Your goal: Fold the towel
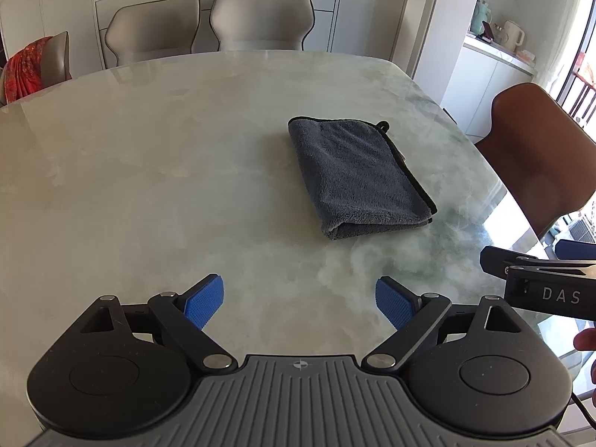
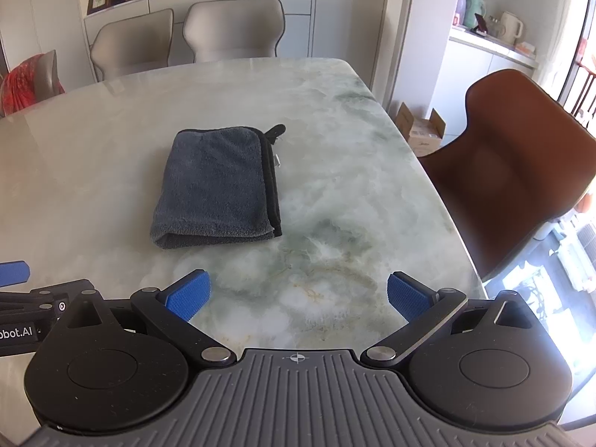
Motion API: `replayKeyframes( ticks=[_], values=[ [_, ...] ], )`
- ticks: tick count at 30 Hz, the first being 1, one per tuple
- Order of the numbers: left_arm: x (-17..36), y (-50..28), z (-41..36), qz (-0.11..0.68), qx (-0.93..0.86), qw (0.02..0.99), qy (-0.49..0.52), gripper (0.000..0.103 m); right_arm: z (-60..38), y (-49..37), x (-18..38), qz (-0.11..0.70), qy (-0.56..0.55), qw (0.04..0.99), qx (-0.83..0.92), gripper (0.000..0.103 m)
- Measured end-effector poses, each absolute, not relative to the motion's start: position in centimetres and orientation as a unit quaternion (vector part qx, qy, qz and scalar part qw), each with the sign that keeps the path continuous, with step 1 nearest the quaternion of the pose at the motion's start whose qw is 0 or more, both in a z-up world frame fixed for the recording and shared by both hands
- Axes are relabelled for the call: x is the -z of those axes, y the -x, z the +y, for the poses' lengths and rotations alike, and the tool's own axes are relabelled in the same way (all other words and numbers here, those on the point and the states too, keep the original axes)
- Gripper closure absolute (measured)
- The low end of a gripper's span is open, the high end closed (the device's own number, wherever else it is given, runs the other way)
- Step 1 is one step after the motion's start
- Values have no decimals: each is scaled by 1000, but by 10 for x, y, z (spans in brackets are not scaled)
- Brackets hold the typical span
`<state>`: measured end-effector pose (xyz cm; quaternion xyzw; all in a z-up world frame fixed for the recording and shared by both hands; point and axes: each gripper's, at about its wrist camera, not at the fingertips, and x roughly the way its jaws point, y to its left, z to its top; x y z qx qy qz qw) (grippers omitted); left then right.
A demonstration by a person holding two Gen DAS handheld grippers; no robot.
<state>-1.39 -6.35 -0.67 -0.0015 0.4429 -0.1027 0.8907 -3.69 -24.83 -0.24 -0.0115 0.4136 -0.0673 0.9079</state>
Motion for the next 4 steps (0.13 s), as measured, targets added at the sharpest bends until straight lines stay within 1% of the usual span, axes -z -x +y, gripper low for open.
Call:
replayKeyframes(
  ticks=[4],
  values=[
    [7, 13, -64, 442, 101, 892, 0, 7, -249, 37, 3, 414, 13, 908, 68, 1]
  ],
)
